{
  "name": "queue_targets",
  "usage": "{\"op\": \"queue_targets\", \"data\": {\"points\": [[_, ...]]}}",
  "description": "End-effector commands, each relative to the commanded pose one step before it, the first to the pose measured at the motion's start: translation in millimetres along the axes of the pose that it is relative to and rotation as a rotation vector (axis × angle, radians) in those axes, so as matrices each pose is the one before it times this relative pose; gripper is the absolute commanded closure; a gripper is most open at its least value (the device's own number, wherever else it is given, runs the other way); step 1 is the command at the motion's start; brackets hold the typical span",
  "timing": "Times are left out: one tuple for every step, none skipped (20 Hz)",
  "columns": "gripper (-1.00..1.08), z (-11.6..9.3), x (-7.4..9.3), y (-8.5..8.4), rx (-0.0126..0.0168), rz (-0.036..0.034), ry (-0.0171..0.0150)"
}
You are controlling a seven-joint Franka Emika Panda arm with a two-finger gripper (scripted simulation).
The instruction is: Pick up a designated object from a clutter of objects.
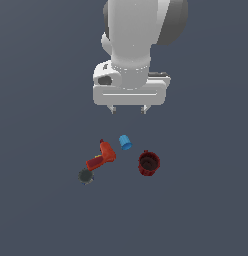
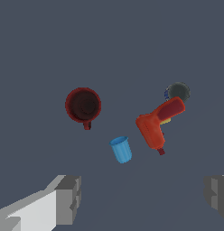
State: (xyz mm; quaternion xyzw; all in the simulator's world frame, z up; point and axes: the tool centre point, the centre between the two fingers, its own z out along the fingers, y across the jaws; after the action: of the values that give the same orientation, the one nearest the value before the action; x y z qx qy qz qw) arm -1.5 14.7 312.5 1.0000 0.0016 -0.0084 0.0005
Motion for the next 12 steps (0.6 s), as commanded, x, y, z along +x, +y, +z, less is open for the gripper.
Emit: {"op": "queue_targets", "data": {"points": [[-0.92,0.00,0.00,0.01,0.00000,0.00000,0.00000],[-0.92,-0.19,0.08,-0.26,-0.00059,-0.00099,0.00034],[-0.92,-0.56,0.24,-0.73,-0.00168,-0.00285,0.00098],[-0.92,-0.94,0.39,-1.24,-0.00279,-0.00474,0.00163],[-0.92,-1.31,0.54,-1.71,-0.00387,-0.00654,0.00227],[-0.92,-1.68,0.70,-2.14,-0.00489,-0.00824,0.00290],[-0.92,-1.94,0.80,-2.42,-0.00554,-0.00930,0.00332],[-0.92,-1.65,0.68,-1.99,-0.00459,-0.00765,0.00277],[-0.92,-1.27,0.51,-1.50,-0.00344,-0.00570,0.00209],[-0.92,-0.88,0.34,-1.01,-0.00230,-0.00377,0.00140],[-0.92,-0.46,0.17,-0.46,-0.00110,-0.00176,0.00067],[-0.92,-0.04,-0.01,-0.06,0.00000,0.00000,0.00000]]}}
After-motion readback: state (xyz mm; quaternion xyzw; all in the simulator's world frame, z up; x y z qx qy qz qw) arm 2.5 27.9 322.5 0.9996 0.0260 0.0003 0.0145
